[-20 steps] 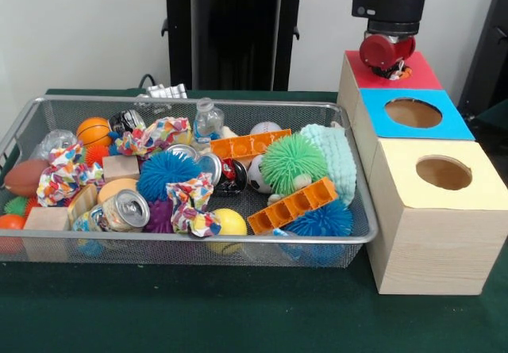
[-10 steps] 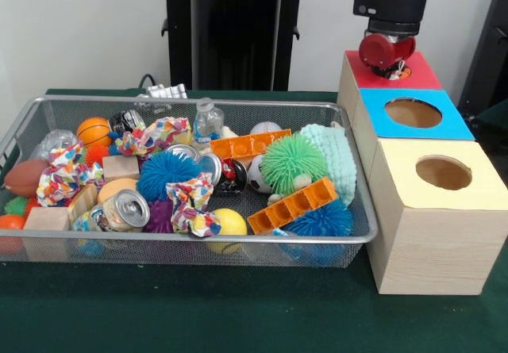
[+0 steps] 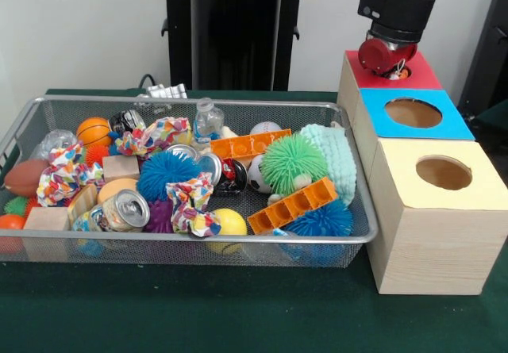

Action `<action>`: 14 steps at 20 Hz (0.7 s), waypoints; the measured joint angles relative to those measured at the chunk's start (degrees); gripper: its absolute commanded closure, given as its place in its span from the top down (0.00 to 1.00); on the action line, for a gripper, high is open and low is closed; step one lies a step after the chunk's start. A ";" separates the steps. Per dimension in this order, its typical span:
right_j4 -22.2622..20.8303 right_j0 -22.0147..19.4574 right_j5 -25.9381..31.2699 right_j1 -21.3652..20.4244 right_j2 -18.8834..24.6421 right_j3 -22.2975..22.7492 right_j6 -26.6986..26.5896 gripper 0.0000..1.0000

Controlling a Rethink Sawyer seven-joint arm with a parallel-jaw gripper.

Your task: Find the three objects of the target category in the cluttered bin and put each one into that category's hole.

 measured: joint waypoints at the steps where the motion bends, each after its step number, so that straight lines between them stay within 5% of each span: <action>1: 0.18 0.07 0.87 0.12 -0.15 -0.32 0.00 0.00; 14: 0.86 0.05 4.59 0.85 -0.57 -1.91 0.00 0.00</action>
